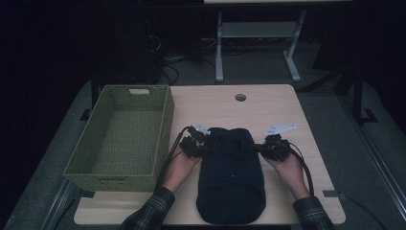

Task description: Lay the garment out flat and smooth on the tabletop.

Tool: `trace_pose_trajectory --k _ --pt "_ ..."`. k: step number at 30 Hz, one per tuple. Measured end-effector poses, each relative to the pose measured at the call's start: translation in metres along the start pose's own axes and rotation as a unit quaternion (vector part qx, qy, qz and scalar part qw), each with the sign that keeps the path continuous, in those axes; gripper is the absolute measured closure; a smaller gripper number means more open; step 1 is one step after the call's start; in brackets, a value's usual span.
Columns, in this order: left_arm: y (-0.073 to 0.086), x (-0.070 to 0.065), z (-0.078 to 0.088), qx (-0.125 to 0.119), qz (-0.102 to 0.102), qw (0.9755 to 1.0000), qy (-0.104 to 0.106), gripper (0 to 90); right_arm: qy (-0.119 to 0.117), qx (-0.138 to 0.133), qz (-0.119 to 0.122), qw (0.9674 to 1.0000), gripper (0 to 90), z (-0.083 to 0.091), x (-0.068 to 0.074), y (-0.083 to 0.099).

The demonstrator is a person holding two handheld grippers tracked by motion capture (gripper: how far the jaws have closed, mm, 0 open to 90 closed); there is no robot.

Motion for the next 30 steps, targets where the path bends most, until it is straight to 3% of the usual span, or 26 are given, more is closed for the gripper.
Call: trace_pose_trajectory --k 3,7,15,19,27,30 --pt "0.003 0.001 -0.007 0.015 -0.009 0.9998 -0.006 90.0 -0.003 0.006 0.001 1.0 90.0 -0.008 0.0 0.003" --pt "0.004 0.001 -0.007 0.015 -0.008 0.9998 -0.004 90.0 -0.001 0.03 0.006 0.9995 90.0 -0.019 0.0 0.007" --pt "0.004 -0.003 -0.005 0.027 -0.028 0.9991 -0.018 90.0 0.048 0.056 0.019 0.9971 90.0 -0.022 -0.002 0.01" --pt "0.004 -0.006 -0.005 0.033 -0.037 0.9984 -0.028 90.0 0.05 0.056 0.016 0.9971 90.0 -0.021 -0.003 0.011" --pt "0.007 -0.006 -0.003 0.035 -0.027 0.9989 -0.014 90.0 0.046 0.059 0.014 0.9971 90.0 -0.017 -0.002 0.014" --pt "0.007 -0.003 -0.003 0.032 -0.026 0.9991 -0.006 90.0 0.033 0.058 0.011 0.9977 90.0 -0.017 -0.002 0.014"
Point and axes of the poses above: each handheld gripper's, and its own axes: z roughly backward along the jaws, y roughly out of its underside, x roughly to its left, the point moved 2 cm from there along -z, roughly forward along the jaws, and after that the axes turned 1 degree about -y, right-handed, at the moved point
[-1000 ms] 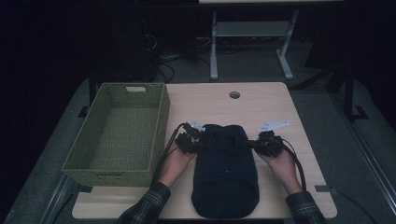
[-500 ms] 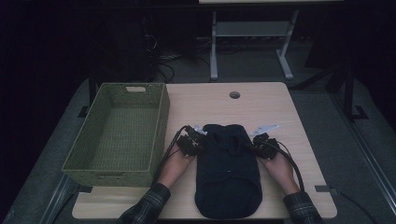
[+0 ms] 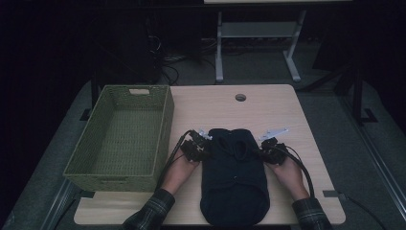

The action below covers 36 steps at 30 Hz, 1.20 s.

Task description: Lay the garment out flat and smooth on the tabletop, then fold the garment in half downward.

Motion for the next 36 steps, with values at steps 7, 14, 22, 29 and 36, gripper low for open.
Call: trace_pose_trajectory --k 7,14,22,29,36 --pt "0.001 0.008 0.003 -0.013 0.028 0.9991 0.029 78.0 -0.021 -0.021 0.005 0.9995 76.2 0.007 -0.003 0.0" --pt "0.001 0.008 0.007 -0.008 0.023 0.9995 0.019 54.9 -0.011 -0.046 0.001 0.9989 58.0 0.016 -0.009 0.001" --pt "-0.001 0.008 0.011 -0.029 0.017 0.9994 0.01 38.7 -0.008 -0.057 0.0 0.9983 47.6 0.02 -0.012 0.002" --pt "-0.009 0.009 0.019 -0.049 0.018 0.9985 0.013 34.9 -0.016 -0.065 -0.007 0.9977 43.2 0.023 -0.012 -0.002" --pt "-0.024 0.015 0.023 -0.057 0.014 0.9981 0.018 33.0 -0.018 -0.072 -0.004 0.9972 42.0 0.027 -0.016 -0.012"
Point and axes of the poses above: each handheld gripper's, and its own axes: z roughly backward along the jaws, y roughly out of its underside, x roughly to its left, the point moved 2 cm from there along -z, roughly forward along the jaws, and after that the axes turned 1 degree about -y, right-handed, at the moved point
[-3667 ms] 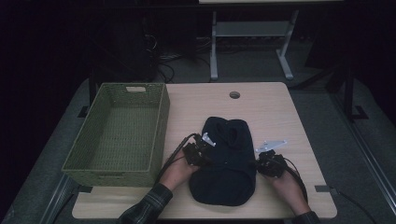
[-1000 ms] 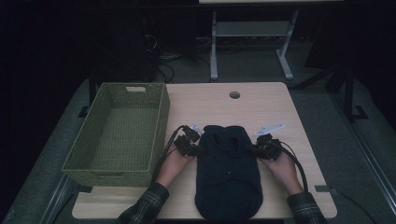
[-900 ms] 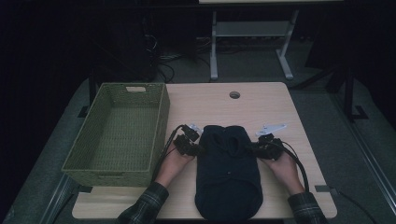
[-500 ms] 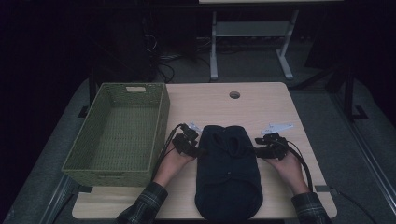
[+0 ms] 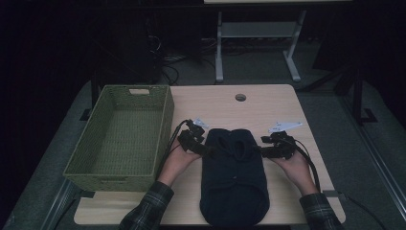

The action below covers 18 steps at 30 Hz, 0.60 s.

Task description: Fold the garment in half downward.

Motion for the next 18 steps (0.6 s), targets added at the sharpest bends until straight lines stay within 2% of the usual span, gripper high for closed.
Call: trace_pose_trajectory --k 2,6,8,11,13,15,18 --pt "-0.004 0.003 0.0 -0.005 0.004 1.0 -0.003 32.9 -0.003 0.0 -0.008 1.0 41.8 0.0 -0.001 -0.002" --pt "-0.01 0.009 -0.001 -0.015 0.013 0.9998 -0.004 32.9 -0.002 0.0 0.0 1.0 42.0 0.001 -0.006 -0.009" --pt "-0.013 0.012 -0.002 -0.019 0.016 0.9997 -0.005 32.9 -0.006 -0.009 -0.006 0.9999 42.3 0.002 -0.008 -0.013" --pt "-0.019 0.018 -0.002 -0.028 0.022 0.9993 -0.008 32.9 -0.007 -0.002 -0.001 1.0 42.3 0.001 -0.011 -0.02" --pt "-0.023 0.022 -0.002 -0.032 0.027 0.9991 -0.011 32.9 -0.007 -0.014 -0.003 0.9999 43.6 0.001 -0.013 -0.023" --pt "-0.029 0.026 -0.002 -0.042 0.031 0.9986 -0.012 33.1 -0.005 -0.008 -0.002 1.0 43.1 -0.001 -0.017 -0.027" --pt "-0.035 0.033 -0.004 -0.039 0.028 0.9987 -0.019 33.4 -0.003 -0.021 -0.005 0.9998 44.1 -0.003 -0.021 -0.034"
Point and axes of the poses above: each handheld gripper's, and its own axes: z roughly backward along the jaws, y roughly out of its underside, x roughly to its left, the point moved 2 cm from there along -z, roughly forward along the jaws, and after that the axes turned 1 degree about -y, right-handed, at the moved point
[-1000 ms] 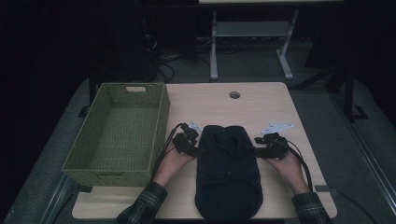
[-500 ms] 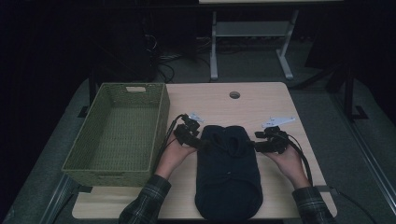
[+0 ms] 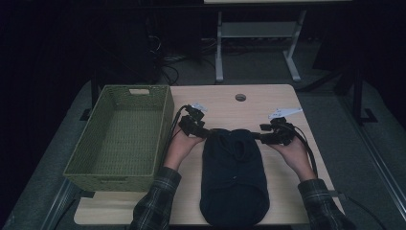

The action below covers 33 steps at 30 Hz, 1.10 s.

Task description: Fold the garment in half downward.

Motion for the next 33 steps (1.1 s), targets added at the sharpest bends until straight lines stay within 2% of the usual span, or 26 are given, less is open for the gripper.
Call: trace_pose_trajectory --k 3,5,7,9,10,12,17,18,25,29,33 --pt "-0.005 0.006 -0.005 0.003 0.002 1.0 -0.008 33.8 -0.001 0.006 -0.001 1.0 43.0 -0.006 -0.004 -0.007" --pt "-0.007 0.011 -0.009 0.002 0.006 0.9999 -0.014 33.9 -0.003 -0.007 -0.003 1.0 43.7 -0.01 -0.006 -0.012" --pt "-0.009 0.014 -0.015 0.002 0.008 0.9998 -0.016 34.2 -0.007 0.001 -0.009 0.9999 42.9 -0.015 -0.008 -0.017" --pt "-0.009 0.017 -0.021 0.007 0.008 0.9998 -0.019 34.1 -0.004 -0.009 -0.01 0.9999 43.3 -0.021 -0.01 -0.021" --pt "-0.008 0.018 -0.024 0.009 0.008 0.9998 -0.018 34.1 -0.002 -0.014 -0.009 0.9999 44.0 -0.022 -0.011 -0.022" --pt "-0.007 0.018 -0.028 0.013 0.008 0.9998 -0.013 34.1 -0.003 -0.002 -0.017 0.9998 42.8 -0.03 -0.015 -0.022" --pt "-0.002 0.023 -0.038 0.029 0.006 0.9995 -0.015 34.0 -0.001 0.007 -0.023 0.9997 42.8 -0.044 -0.024 -0.018" --pt "-0.001 0.024 -0.041 0.026 0.013 0.9995 -0.014 33.9 -0.001 0.012 -0.024 0.9996 42.9 -0.047 -0.026 -0.017" --pt "0.007 0.026 -0.052 0.034 0.022 0.9991 -0.011 33.6 0.0 0.03 -0.029 0.9991 42.8 -0.062 -0.031 -0.005" --pt "0.012 0.025 -0.057 0.041 0.015 0.999 -0.011 33.3 -0.007 0.035 -0.034 0.9988 43.4 -0.068 -0.032 0.002" --pt "0.016 0.026 -0.058 0.036 0.009 0.9993 -0.006 33.7 -0.018 0.042 -0.043 0.9981 44.1 -0.072 -0.032 0.008"
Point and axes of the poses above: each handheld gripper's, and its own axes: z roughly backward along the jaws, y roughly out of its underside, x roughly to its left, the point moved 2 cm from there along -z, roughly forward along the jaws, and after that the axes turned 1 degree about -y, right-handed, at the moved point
